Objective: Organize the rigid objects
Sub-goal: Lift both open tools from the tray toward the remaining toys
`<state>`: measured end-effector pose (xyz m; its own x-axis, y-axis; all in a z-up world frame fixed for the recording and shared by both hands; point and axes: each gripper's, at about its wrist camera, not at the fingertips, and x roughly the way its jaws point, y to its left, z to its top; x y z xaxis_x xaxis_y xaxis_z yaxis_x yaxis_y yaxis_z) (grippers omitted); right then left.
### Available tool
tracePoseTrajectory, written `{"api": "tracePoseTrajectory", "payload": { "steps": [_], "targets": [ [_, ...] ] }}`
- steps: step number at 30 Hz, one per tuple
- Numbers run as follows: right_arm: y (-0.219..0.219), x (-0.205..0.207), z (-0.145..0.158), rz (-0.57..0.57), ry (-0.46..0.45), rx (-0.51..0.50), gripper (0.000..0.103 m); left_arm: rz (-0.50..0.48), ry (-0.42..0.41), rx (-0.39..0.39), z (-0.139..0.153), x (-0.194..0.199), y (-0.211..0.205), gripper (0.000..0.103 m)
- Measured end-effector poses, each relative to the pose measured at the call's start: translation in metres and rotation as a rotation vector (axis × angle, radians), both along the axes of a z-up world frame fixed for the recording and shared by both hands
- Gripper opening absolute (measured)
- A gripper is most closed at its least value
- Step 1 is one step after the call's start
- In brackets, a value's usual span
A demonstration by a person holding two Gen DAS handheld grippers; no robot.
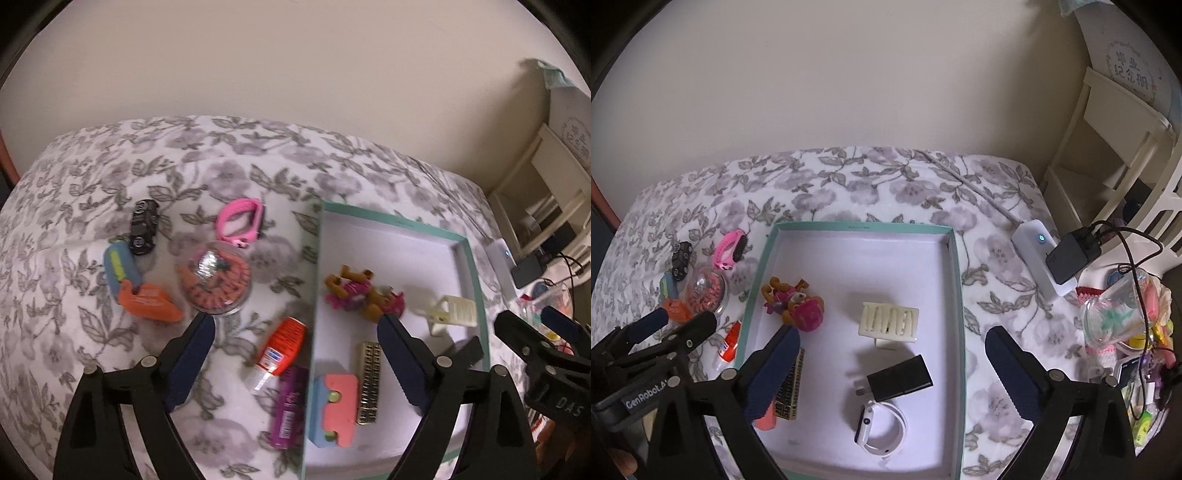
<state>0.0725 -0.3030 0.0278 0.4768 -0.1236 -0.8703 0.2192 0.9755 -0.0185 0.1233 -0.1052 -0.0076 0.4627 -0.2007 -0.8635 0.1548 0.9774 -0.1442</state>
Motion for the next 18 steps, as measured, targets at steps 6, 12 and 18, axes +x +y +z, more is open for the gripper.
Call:
{"api": "tracePoseTrajectory", "payload": {
  "steps": [6, 12, 18],
  "targets": [
    [0.008, 0.004, -0.001, 0.010, -0.012, 0.000, 0.103, 0.071, -0.045, 0.014, 0.007, 0.006, 0.024, 0.099],
    [0.030, 0.012, -0.004, 0.061, -0.023, 0.008, 0.103, 0.156, -0.056, -0.005, 0.013, 0.015, 0.062, 0.099],
    [0.070, 0.022, -0.009, 0.157, -0.037, 0.016, 0.103, 0.244, -0.015, 0.002, 0.013, 0.025, 0.107, 0.099]
  ]
}}
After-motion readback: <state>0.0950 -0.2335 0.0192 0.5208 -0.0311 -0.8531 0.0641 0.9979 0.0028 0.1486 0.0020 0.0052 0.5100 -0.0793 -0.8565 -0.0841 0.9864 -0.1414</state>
